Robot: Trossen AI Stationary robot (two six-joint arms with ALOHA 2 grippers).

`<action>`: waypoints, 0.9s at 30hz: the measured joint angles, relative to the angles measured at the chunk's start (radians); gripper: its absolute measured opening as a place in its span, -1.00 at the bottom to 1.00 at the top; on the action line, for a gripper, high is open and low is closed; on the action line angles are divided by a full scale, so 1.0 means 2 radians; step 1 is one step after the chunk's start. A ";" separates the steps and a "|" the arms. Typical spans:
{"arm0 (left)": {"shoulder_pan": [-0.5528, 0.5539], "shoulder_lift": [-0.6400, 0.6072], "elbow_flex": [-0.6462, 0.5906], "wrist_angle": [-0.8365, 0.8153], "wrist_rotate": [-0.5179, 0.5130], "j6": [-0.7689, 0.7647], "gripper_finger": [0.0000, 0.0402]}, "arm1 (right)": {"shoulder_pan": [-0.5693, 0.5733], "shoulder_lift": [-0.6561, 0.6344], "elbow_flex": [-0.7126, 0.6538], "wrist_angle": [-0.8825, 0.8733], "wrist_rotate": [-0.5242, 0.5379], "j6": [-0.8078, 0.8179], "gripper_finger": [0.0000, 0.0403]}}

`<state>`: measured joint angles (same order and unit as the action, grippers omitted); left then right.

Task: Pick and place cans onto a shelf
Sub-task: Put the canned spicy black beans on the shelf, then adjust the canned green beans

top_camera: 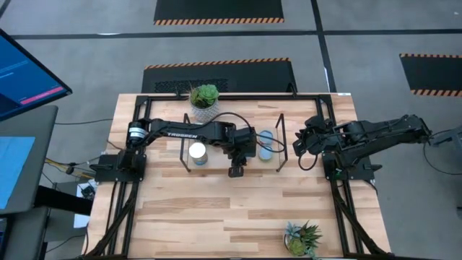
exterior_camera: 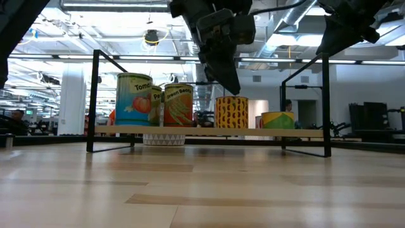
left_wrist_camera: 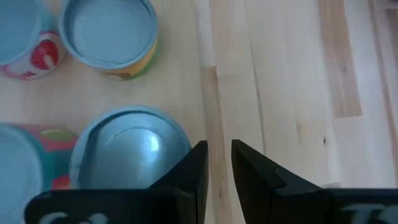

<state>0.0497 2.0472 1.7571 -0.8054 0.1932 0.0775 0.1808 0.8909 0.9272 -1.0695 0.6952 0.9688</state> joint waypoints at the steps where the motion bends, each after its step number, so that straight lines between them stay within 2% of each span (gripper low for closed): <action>1: -0.003 0.000 0.006 -0.010 -0.010 0.000 -0.72 | 0.000 0.000 0.000 0.000 0.000 0.000 -0.37; 9: -0.026 0.000 0.053 -0.145 -0.134 -0.035 -0.72 | 0.000 0.000 0.000 0.000 0.000 0.000 -0.37; 21: -0.032 -0.005 0.067 -0.256 -0.176 -0.111 -0.72 | 0.000 0.000 0.000 0.004 0.000 0.000 -0.37; 27: -0.051 -0.057 0.066 -0.262 -0.272 -0.091 -0.72 | 0.001 0.000 0.001 0.005 -0.003 0.000 -0.37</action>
<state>-0.0515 1.9338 1.8900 -1.3303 -0.3505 -0.1055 0.1825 0.8902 0.9283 -1.0592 0.6886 0.9683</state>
